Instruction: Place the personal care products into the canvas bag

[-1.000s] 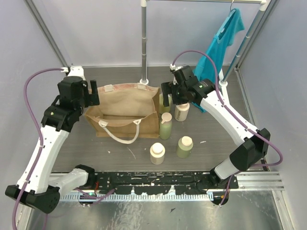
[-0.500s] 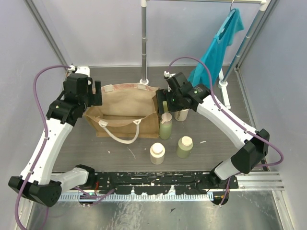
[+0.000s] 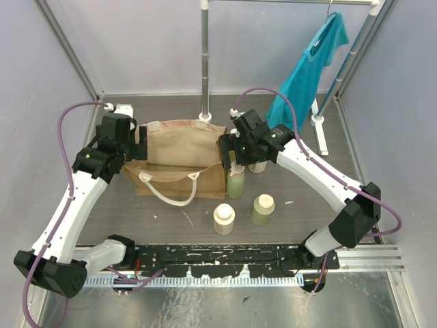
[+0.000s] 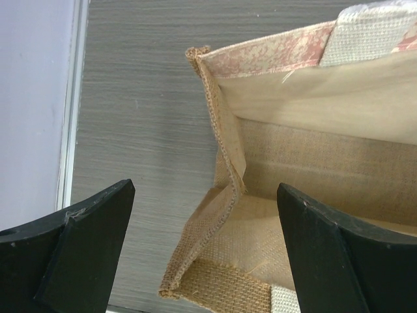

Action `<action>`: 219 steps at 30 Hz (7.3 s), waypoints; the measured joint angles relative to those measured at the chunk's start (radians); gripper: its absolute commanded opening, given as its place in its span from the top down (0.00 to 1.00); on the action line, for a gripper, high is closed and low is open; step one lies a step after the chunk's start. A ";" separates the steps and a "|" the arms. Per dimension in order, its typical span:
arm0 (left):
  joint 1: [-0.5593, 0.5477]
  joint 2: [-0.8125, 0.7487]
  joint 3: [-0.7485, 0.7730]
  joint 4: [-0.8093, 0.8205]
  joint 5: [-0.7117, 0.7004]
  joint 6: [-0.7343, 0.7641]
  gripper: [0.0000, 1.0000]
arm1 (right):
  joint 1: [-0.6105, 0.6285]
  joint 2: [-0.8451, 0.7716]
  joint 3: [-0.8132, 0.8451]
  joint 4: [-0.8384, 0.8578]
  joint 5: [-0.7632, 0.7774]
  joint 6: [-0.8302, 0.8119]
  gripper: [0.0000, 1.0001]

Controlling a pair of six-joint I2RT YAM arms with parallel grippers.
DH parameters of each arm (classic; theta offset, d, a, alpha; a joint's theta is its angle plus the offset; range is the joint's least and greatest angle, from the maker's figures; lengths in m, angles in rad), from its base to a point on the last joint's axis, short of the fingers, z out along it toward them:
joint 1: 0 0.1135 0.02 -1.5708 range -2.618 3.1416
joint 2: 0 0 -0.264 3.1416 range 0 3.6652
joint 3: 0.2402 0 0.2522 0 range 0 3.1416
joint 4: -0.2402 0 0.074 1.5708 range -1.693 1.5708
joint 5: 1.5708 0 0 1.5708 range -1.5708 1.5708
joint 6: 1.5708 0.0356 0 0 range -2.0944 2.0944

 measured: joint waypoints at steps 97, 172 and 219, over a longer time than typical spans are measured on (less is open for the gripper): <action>0.090 -0.027 -0.089 0.047 0.199 0.002 0.92 | 0.086 0.200 0.711 0.090 -0.107 -0.310 0.99; 0.090 -0.054 -0.082 -0.005 0.236 0.002 0.92 | 0.103 0.248 0.238 0.320 0.150 -0.356 0.00; 0.090 -0.043 -0.066 -0.012 0.236 0.000 0.92 | -0.255 0.002 -0.171 0.256 0.122 -0.182 0.12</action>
